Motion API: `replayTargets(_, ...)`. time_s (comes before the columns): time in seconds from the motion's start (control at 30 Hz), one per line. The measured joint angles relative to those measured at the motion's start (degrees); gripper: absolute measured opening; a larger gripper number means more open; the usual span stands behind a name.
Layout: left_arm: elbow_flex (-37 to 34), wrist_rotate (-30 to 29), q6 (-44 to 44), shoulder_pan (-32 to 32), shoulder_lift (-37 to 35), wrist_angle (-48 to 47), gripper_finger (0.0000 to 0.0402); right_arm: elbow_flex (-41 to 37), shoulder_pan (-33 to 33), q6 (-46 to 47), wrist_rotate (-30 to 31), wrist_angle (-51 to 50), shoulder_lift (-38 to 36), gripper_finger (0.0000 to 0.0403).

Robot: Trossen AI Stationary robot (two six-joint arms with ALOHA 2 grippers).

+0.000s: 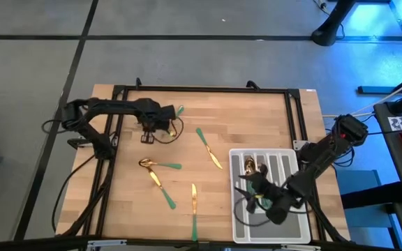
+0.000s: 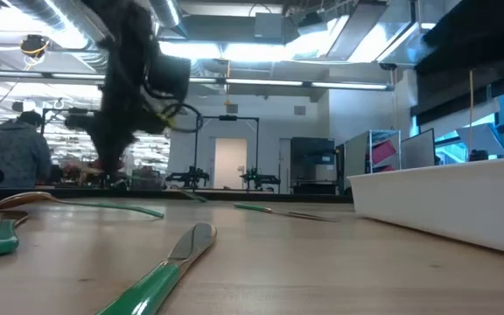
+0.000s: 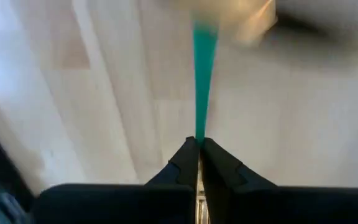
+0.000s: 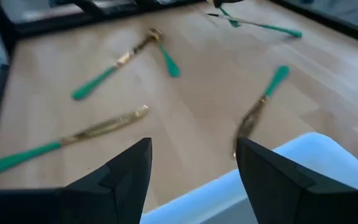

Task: Sort silverware
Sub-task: Put the green fork into the silverware rack

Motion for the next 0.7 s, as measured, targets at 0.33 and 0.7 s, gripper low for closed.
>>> replayTargets(0.33, 12.48, 0.99, -10.33, -15.28, -0.55, -14.14, 0.0004, 0.02, 6.03, 0.01, 8.99, 4.33, -0.01, 0.0234)
replayTargets(0.7, 12.69, 9.03, 1.62, -31.22, 12.61, 23.94, 0.0002, 0.02, 2.91, 0.06, 12.32, 5.96, -0.01, 0.0234)
